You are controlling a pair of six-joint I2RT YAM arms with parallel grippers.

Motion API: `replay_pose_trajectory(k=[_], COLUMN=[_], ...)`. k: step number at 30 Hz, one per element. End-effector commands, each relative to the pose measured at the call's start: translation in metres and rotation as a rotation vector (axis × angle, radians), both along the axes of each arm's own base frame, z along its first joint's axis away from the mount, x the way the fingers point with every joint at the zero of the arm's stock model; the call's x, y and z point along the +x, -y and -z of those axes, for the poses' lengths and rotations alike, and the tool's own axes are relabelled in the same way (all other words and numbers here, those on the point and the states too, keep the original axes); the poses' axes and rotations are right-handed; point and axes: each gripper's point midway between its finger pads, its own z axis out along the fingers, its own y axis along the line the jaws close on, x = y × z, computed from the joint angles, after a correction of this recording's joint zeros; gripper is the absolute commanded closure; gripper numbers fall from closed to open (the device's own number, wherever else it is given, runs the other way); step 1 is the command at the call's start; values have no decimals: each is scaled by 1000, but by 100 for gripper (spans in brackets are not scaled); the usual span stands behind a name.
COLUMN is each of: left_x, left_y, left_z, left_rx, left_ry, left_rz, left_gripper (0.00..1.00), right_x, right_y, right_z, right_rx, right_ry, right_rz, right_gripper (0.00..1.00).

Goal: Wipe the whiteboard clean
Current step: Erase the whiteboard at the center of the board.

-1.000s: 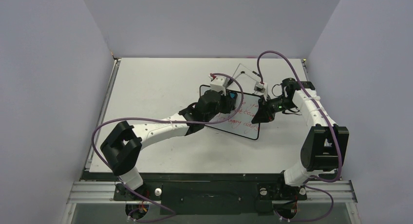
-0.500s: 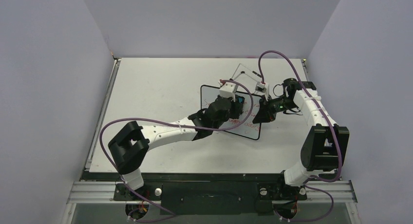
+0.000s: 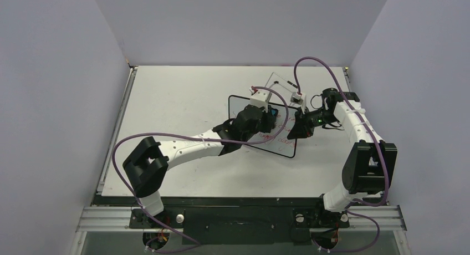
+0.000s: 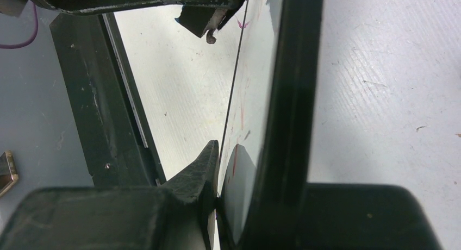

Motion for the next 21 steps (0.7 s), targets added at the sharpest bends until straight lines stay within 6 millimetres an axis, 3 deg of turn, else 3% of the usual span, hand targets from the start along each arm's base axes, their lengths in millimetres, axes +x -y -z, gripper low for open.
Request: replay_pose_trajectory(k=[1, 7, 10, 17, 21], left_x=[-4, -24, -17, 16, 20], left_y=[15, 5, 0, 10, 22], left_z=[-10, 36, 32, -37, -61], left_rx=[-73, -57, -35, -86, -119], left_ry=[74, 10, 26, 118, 140], left_rz=[62, 60, 33, 23, 58], left_gripper=[100, 100, 100, 100, 100], right_x=[-30, -30, -30, -30, -30], right_y=[-14, -14, -15, -14, -14], right_z=[-7, -5, -5, -6, -6], right_rx=[7, 6, 5, 5, 2], right_ry=[-31, -36, -38, -33, -34], right_rz=[-118, -119, -124, -123, -123], right_gripper=[100, 100, 100, 100, 100])
